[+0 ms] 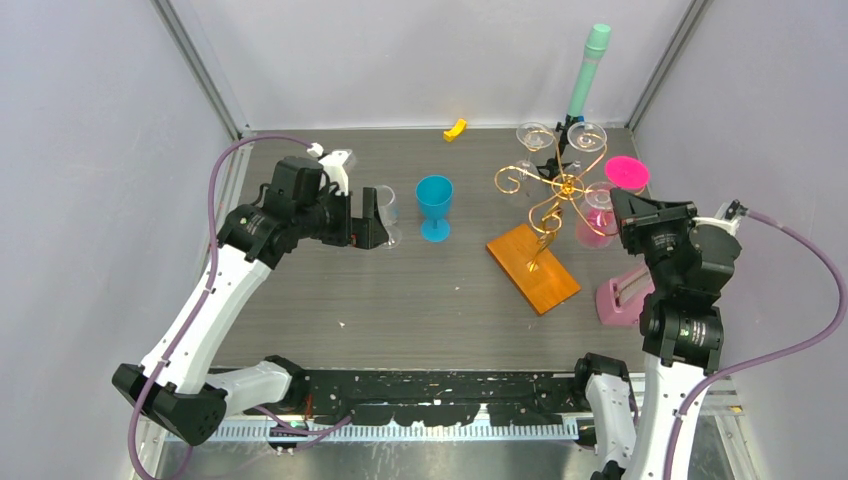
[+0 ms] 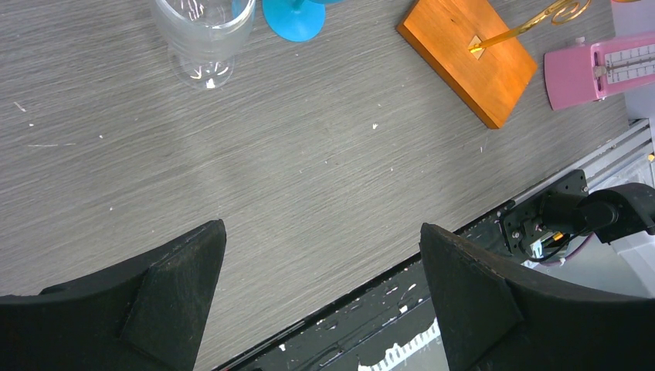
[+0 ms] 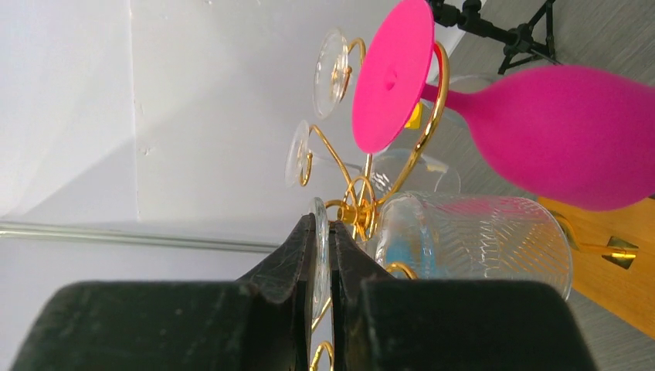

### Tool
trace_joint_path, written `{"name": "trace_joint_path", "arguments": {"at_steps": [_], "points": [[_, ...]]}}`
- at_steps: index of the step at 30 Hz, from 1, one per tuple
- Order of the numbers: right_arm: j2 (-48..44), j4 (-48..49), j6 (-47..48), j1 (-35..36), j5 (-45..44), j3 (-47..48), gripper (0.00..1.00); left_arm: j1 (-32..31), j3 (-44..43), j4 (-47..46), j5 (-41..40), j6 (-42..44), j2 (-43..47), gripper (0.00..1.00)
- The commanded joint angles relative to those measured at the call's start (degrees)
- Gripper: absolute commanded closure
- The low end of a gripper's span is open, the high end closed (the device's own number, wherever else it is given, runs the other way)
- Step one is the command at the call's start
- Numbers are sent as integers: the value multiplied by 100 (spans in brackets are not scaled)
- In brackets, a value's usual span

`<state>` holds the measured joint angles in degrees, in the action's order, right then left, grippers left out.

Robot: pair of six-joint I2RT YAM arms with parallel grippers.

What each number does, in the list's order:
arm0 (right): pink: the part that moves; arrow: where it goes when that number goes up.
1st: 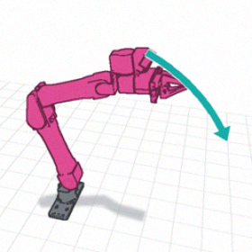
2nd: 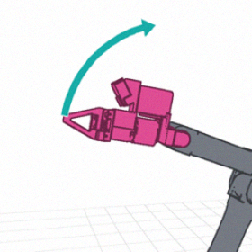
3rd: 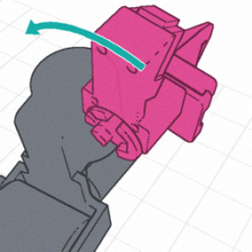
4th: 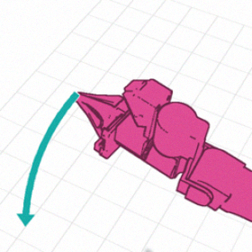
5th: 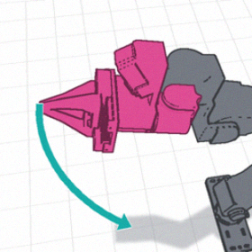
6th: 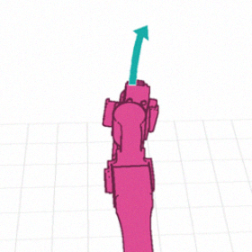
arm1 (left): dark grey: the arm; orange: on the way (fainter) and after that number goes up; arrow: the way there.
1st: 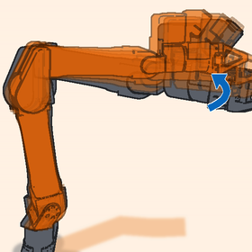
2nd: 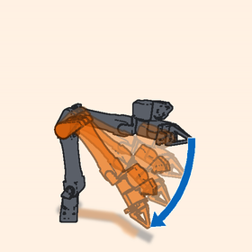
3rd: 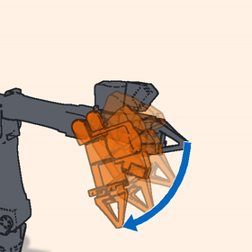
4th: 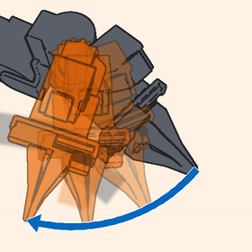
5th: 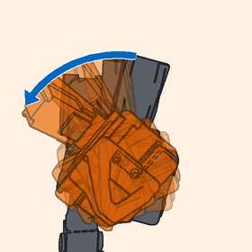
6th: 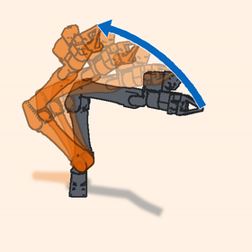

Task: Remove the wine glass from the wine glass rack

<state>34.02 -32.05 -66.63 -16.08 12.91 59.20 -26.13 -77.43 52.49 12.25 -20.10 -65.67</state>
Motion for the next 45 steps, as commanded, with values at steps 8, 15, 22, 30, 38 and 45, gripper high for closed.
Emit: {"name": "trace_joint_path", "arguments": {"at_steps": [8, 15, 22, 30, 38, 45], "points": [[85, 609, -64, 4, -909, 268, 100, 22, -132, -251, 84, 61, 79, 0], [-105, 201, -101, 7, -1565, 392, 100, 20, -155, -279, 85, 39, 114, 0], [-334, -483, -118, 6, -2095, 729, 100, 20, -162, -283, 89, 0, 184, 0], [-491, -1536, 283, 3, -2598, 1633, 100, 20, -167, -332, 191, -136, 314, 0], [-444, -1833, 387, 8, -2289, 2535, 100, 20, -276, -405, 399, -250, 460, 0], [-313, -1159, -206, 8, -1122, 2584, 100, 20, -336, -666, 790, -475, 544, 0]]}}
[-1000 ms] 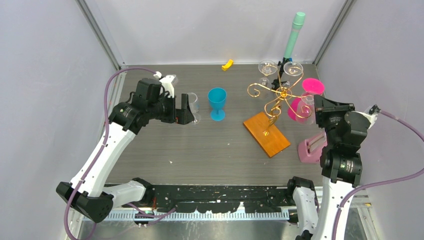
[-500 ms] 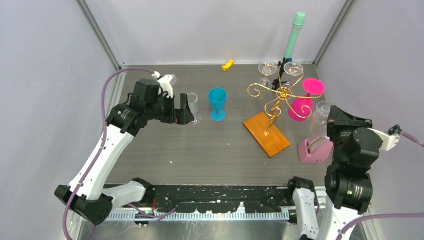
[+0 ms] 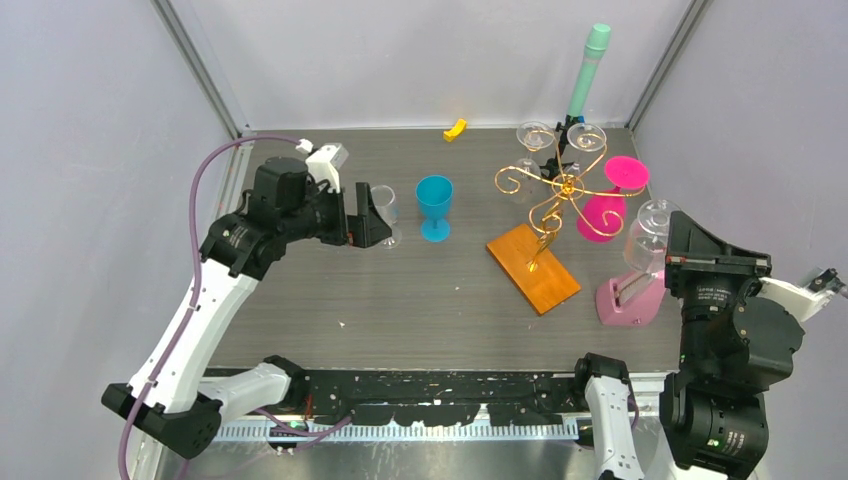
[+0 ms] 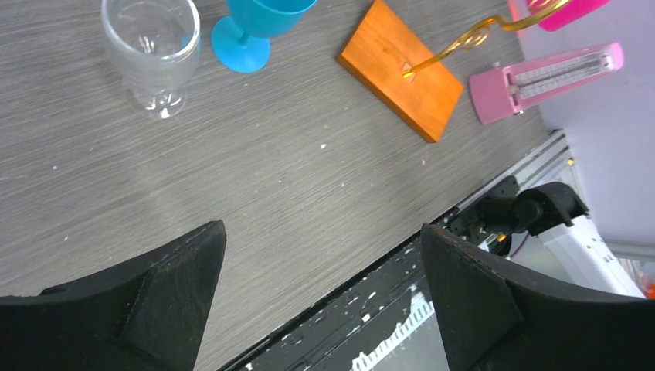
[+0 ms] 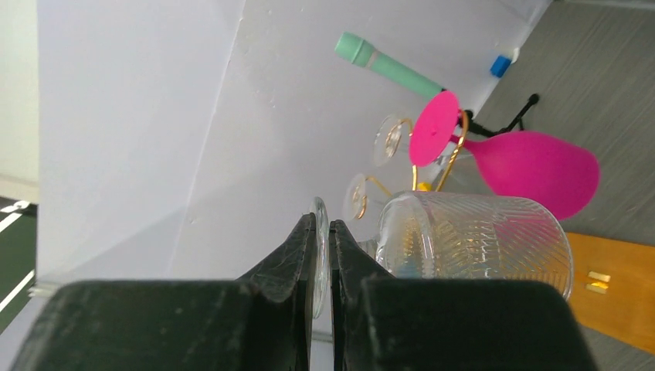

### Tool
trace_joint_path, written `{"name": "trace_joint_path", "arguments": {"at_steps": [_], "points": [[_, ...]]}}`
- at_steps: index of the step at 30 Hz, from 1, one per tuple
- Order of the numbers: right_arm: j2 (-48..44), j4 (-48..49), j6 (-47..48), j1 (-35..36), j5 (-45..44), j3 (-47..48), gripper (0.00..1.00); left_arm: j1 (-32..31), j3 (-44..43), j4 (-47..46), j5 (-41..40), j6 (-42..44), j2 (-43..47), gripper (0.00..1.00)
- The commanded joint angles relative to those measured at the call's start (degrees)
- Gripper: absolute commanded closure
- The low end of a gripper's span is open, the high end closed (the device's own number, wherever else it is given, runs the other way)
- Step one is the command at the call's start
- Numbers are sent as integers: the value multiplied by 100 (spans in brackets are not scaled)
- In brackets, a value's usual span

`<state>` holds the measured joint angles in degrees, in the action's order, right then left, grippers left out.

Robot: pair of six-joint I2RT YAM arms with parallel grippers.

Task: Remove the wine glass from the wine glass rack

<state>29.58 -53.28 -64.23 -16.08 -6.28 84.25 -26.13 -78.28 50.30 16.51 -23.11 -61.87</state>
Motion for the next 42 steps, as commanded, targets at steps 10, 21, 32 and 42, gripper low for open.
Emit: {"name": "trace_joint_path", "arguments": {"at_steps": [10, 21, 32, 42], "points": [[468, 2802, -1482, -53, 2356, -385, 100, 20, -299, -999, 922, -598, 20, 0], [950, 5182, -3053, -66, 2970, -1088, 100, 20, -102, -2940, 2035, -2278, -319, 0], [2130, 6984, -3844, 152, 3192, -1081, 100, 27, 10, -4973, 2557, -3720, -895, 0], [3327, 7209, -2926, 2639, 2384, -813, 100, 643, 164, -6235, 2465, -4759, -1060, 0]]}}
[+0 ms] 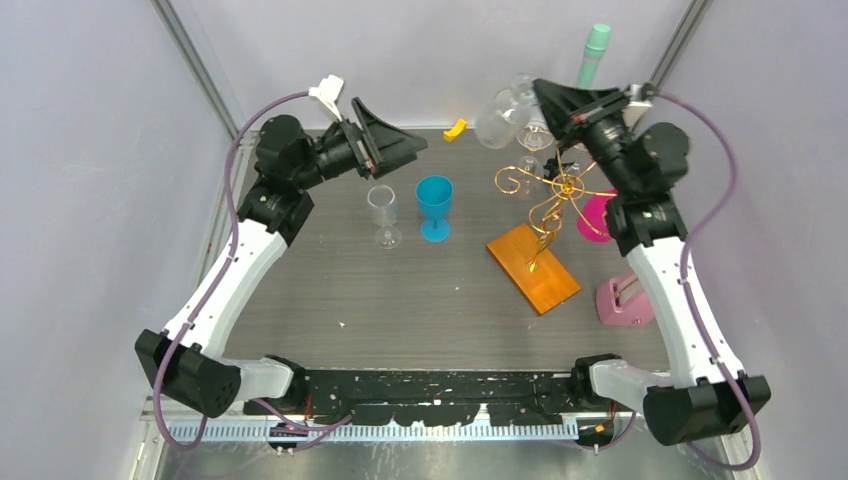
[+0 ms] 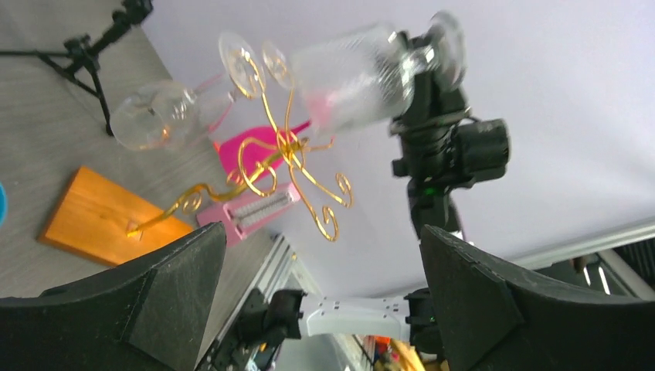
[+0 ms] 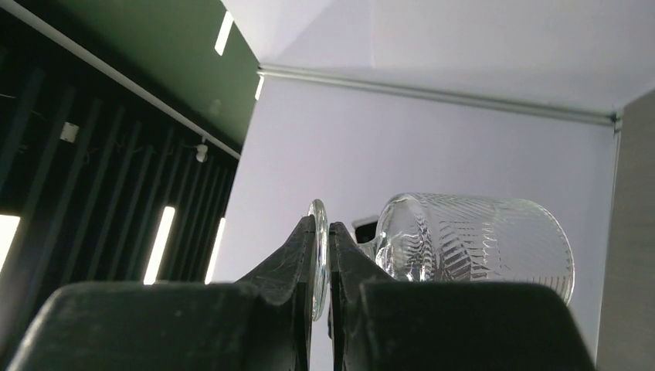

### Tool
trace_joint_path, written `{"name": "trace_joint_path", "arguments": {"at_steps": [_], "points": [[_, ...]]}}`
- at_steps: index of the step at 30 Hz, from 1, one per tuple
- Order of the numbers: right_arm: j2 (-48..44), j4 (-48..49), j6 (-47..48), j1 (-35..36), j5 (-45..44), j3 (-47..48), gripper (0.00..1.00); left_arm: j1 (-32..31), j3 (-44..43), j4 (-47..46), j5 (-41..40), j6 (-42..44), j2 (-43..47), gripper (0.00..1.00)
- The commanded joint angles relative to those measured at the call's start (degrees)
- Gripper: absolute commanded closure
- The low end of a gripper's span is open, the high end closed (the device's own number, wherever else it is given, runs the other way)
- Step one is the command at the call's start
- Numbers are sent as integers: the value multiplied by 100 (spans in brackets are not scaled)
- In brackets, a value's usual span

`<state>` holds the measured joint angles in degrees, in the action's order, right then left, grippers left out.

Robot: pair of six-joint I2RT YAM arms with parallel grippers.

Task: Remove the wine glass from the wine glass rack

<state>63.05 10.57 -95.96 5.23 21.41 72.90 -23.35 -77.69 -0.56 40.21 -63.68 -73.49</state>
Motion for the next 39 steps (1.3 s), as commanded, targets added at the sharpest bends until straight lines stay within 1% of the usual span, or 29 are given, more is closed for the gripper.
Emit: {"name": "trace_joint_path", "arguments": {"at_steps": [1, 6, 13, 15, 18, 21, 24, 25, 29, 33, 35, 37, 39], "points": [[11, 905, 272, 679, -450, 321, 100, 487, 241, -1411, 106, -936, 125, 0], [284, 1150, 272, 1351, -651, 283, 100, 836, 910, -3082, 204, -2363, 41, 0], [612, 1532, 353, 2164, -1022, 192, 100, 850, 1127, -4941, 295, -3944, -380, 0], [684, 1568, 411, 2351, -1099, 185, 100, 850, 1161, -5308, 275, -4335, -423, 0], [778, 1713, 487, 2573, -1210, 168, 100, 850, 1279, -5567, 223, -4754, -363, 1], [922, 2064, 463, 2693, -1230, 125, 100, 850, 1401, -5651, 177, -5052, -200, 4], [1036, 2802, 238, 2748, -1226, -39, 100, 850, 1533, -5613, 122, -5131, -2, 7], [1046, 2855, 230, 2766, -1226, -52, 100, 850, 1573, -5554, 80, -5099, 78, 7], [886, 2724, 436, 2827, -1316, -106, 100, 850, 1545, -4918, 90, -4628, 273, 7], [624, 2512, 610, 2850, -1416, -181, 100, 867, 1563, -4501, -28, -4242, 398, 7], [502, 2503, 564, 2851, -1416, -205, 100, 868, 1564, -4010, -66, -3849, 542, 6], [381, 2492, 530, 2852, -1366, -177, 100, 860, 1554, -3312, -131, -3436, 722, 5], [357, 2470, 520, 2852, -1306, -111, 100, 859, 1505, -2897, -125, -3154, 877, 4]]}}
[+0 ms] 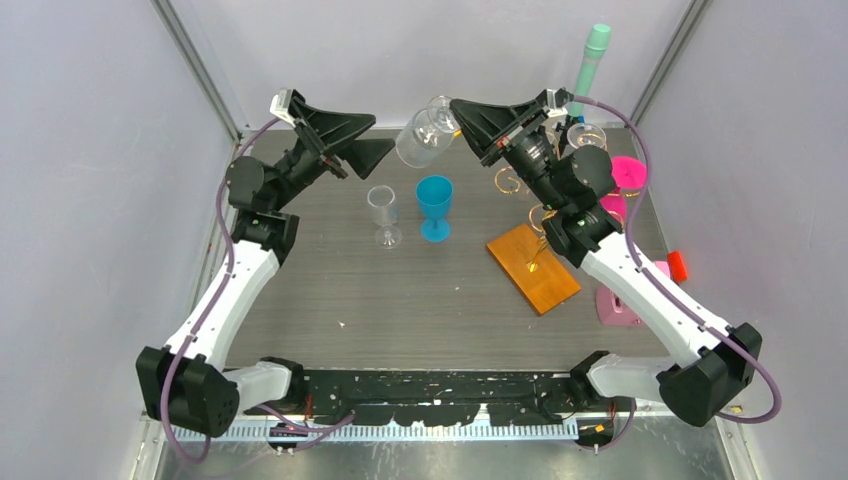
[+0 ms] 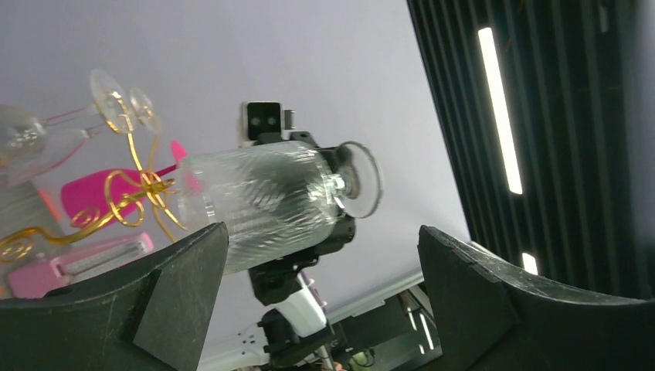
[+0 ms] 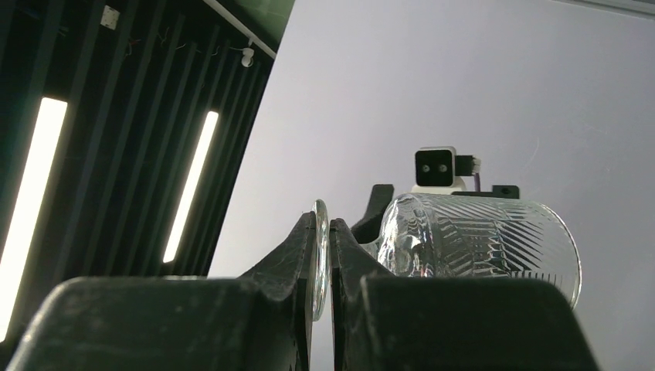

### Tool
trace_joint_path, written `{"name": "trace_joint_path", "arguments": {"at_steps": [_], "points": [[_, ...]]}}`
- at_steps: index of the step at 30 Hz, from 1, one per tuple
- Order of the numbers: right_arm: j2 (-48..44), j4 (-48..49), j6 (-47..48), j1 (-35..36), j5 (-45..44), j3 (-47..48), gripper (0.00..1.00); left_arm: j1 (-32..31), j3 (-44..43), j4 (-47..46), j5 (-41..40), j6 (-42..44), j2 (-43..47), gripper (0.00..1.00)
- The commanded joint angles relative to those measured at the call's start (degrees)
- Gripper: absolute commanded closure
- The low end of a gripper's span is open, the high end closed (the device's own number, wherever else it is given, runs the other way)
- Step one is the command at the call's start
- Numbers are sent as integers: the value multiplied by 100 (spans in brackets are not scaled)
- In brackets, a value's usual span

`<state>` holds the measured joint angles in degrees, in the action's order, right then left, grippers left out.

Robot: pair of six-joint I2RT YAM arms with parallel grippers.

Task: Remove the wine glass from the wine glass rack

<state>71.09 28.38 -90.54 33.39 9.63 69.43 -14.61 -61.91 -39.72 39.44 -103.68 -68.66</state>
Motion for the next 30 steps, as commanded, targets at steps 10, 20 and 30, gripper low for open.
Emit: {"name": "trace_joint_path", "arguments": {"at_steps": [10, 20, 30], "points": [[20, 1053, -239, 363, -72, 351, 100, -72, -154, 698, 282, 374, 359, 3], [157, 1640, -411, 492, -341, 67, 100, -77, 67, -1255, 15, -1216, 479, 30], [232, 2170, -770, 651, -912, -598, 100, -77, -263, -2067, 125, -1776, 332, 56]]}}
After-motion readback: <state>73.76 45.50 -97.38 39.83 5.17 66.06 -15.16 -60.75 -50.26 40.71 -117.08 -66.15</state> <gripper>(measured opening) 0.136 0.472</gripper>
